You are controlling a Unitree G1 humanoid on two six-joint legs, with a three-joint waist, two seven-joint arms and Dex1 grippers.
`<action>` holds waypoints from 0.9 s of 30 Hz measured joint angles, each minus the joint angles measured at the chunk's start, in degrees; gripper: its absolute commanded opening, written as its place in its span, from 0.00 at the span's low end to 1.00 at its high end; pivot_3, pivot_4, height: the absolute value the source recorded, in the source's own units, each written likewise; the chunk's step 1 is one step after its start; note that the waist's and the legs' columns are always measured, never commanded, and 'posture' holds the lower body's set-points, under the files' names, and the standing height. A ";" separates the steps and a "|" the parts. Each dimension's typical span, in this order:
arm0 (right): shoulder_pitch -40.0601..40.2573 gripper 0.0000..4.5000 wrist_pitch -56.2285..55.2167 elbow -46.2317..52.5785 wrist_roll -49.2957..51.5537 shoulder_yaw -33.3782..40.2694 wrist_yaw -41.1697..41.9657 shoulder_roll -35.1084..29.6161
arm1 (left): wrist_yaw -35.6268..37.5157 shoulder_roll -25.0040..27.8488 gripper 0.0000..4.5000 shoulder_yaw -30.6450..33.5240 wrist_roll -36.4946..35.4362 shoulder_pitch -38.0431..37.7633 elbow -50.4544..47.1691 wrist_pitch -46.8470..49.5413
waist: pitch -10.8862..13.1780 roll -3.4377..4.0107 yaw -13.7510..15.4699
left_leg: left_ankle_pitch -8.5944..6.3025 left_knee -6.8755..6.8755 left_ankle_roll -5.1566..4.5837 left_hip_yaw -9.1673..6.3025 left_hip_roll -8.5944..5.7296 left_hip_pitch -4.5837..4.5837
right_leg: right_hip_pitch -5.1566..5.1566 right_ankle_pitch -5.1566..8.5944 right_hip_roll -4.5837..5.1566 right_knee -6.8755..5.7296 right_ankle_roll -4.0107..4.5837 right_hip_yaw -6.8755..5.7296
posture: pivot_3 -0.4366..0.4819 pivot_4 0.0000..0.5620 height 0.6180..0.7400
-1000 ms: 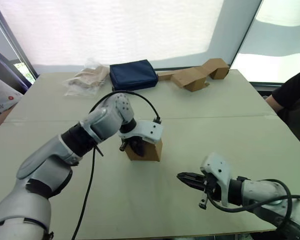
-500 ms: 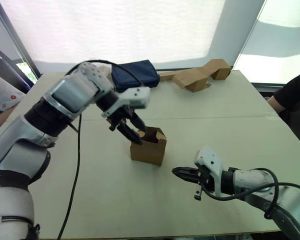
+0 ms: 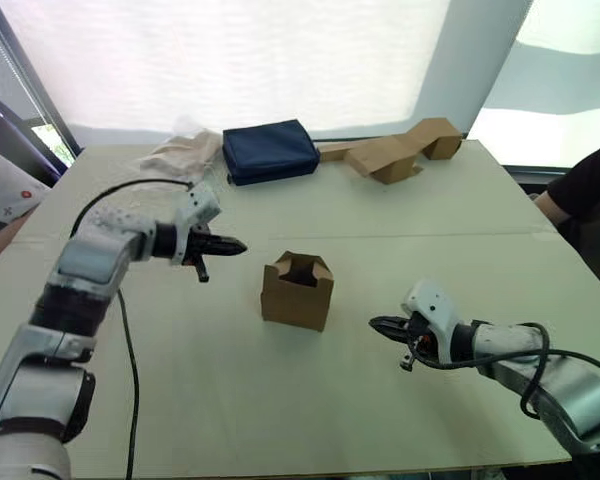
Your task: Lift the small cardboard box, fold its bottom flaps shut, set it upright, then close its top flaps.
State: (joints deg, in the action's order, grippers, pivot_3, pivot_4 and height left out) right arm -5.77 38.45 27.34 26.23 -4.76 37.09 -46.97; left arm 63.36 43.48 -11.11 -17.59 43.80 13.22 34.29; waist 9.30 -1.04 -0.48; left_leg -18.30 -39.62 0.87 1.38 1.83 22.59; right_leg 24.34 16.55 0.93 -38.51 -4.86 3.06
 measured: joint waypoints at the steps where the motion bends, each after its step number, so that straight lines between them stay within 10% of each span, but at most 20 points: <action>1: -0.16 0.00 -0.35 -0.41 -0.38 -0.23 0.37 0.38 | -0.72 -0.01 0.01 0.00 0.73 -1.33 -0.69 -0.27 | 0.00 0.00 0.02 | 0.00 -0.02 0.00 0.00 0.00 0.00 | 0.00 0.00 0.00 0.00 0.00 -0.01 | 0.48 0.27 1.00; 13: -8.92 0.00 -5.36 -11.85 -8.71 -7.96 2.65 8.86 | -13.77 -9.52 0.01 4.39 -1.17 -17.41 -14.01 6.49 | -0.02 0.03 -0.24 | -0.01 -0.09 -0.01 0.03 -0.01 -0.04 | 0.00 -0.01 0.05 -0.16 -0.01 0.00 | 0.48 0.27 1.00; 27: -13.50 0.00 -6.70 -15.08 -13.55 -11.71 5.80 13.66 | -10.79 -7.56 0.01 2.20 -1.22 -23.02 -20.60 6.69 | -0.03 0.04 -0.34 | -0.01 -0.08 -0.01 0.04 -0.02 -0.08 | 0.00 0.00 0.09 -0.20 0.00 0.00 | 0.48 0.27 1.00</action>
State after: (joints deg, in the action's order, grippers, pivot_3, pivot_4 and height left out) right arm -19.27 31.74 12.27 12.68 -16.48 42.89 -33.31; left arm 52.57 35.92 -8.90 -18.81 20.78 -7.39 40.98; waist 9.27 -1.00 -0.82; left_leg -18.31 -39.70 0.86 1.42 1.82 22.51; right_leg 24.34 16.55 1.02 -38.71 -4.86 3.06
